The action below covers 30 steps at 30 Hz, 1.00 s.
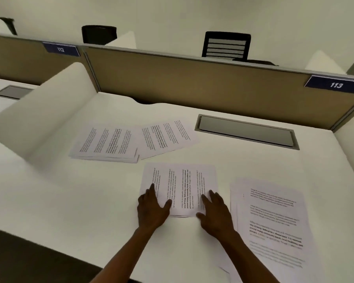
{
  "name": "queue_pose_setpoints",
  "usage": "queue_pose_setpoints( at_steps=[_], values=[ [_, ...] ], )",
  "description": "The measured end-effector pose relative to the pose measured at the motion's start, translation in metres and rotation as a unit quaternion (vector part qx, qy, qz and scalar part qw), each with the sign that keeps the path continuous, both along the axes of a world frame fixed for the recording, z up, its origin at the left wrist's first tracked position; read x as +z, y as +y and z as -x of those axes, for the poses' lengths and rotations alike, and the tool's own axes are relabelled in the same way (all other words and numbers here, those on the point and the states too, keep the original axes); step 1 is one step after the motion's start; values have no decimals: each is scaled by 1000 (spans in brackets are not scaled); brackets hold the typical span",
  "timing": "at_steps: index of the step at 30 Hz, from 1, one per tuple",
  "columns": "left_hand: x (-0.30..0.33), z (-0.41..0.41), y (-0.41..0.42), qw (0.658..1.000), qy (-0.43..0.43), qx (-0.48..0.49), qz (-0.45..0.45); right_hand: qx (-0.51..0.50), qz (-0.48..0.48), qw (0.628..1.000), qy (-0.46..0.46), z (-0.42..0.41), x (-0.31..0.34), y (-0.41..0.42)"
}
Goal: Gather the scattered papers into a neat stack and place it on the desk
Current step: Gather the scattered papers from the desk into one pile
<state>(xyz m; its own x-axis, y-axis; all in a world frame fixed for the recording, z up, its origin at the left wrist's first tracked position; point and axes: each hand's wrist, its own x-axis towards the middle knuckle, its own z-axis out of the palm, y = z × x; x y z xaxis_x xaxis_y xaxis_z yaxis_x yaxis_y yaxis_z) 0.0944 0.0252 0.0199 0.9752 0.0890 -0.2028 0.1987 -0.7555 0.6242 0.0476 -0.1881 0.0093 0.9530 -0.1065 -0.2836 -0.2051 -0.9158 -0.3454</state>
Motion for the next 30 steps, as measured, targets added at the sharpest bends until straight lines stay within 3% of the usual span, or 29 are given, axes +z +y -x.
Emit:
queue_pose_setpoints(
  at_steps=[9, 12, 15, 18, 24, 30],
  values=[
    [9, -11, 19, 996, 18, 24, 87, 46, 43, 997, 36, 6, 14, 9],
    [10, -16, 32, 998, -2, 33, 61, 72, 81, 994, 20, 10, 16, 17],
    [13, -18, 45, 994, -32, 104, 13, 55, 54, 997, -12, 8, 18, 24],
    [18, -4, 47, 980, -27, 186, 70, 39, 23, 997, -63, -8, 20, 20],
    [13, 44, 29, 884, 104, 277, 362, 41, 20, 999, -2, -64, 20, 4],
    [23, 23, 27, 794, 124, 324, 500, 68, 71, 995, 12, -75, 19, 7]
  ],
)
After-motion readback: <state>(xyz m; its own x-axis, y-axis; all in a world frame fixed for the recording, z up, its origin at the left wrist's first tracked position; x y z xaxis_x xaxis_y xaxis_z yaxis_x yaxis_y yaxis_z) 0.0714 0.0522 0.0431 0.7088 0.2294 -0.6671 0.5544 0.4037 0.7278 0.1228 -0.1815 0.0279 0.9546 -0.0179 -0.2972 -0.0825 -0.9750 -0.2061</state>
